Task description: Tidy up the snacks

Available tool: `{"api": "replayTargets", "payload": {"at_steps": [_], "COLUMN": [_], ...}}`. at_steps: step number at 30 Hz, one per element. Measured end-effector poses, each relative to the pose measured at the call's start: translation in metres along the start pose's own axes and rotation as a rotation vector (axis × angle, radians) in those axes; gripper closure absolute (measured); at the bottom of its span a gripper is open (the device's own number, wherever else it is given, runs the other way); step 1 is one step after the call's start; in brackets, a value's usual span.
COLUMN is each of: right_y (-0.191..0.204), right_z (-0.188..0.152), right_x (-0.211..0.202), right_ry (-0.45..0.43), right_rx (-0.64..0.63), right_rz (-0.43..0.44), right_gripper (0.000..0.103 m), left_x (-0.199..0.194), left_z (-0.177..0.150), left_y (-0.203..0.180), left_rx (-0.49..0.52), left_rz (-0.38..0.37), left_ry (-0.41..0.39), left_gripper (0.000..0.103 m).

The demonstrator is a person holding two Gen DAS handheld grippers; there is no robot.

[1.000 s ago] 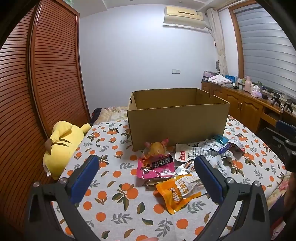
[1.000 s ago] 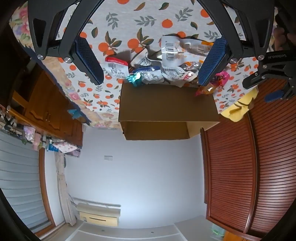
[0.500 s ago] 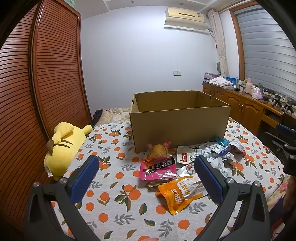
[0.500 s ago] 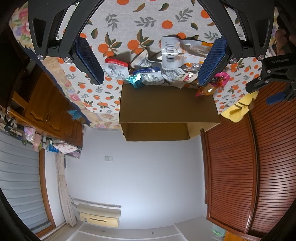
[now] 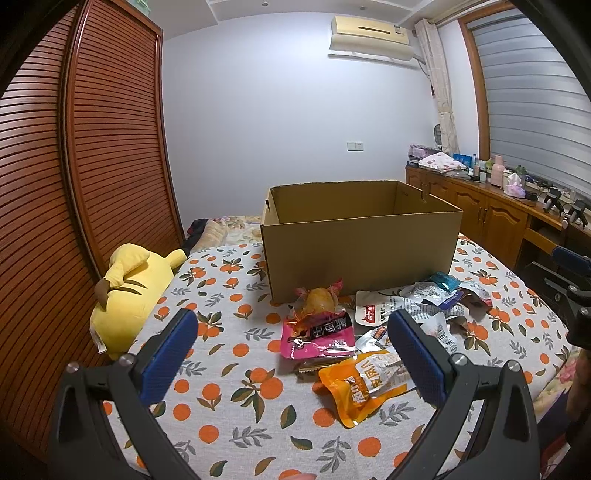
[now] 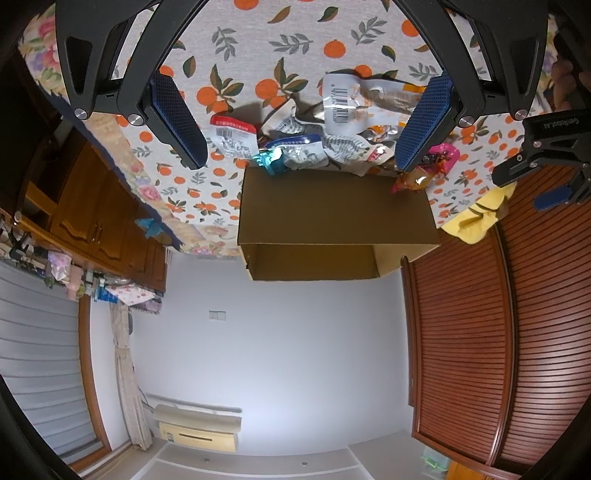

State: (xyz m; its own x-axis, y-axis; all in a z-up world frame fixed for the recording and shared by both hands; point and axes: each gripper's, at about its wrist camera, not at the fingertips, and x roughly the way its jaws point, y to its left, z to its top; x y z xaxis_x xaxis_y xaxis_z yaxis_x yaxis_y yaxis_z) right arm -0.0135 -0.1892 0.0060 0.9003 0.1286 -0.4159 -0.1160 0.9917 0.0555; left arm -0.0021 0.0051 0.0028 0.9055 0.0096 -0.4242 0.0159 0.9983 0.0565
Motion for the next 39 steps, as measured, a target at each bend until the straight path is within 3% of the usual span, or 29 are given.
{"api": "replayTargets", "payload": {"at_steps": [39], "right_y": [0.0002], "right_z": [0.0020], "right_x": [-0.0016], "right_ry": [-0.004], "right_rx": [0.002], "right_rz": [0.002], "right_gripper": [0.000], "left_x": [-0.0027], "left_z": [0.0029], "left_y": [0.0045], "left_rx": [-0.003], "left_rz": [0.000], "left_ry": [-0.013], "left_gripper": [0.000]}}
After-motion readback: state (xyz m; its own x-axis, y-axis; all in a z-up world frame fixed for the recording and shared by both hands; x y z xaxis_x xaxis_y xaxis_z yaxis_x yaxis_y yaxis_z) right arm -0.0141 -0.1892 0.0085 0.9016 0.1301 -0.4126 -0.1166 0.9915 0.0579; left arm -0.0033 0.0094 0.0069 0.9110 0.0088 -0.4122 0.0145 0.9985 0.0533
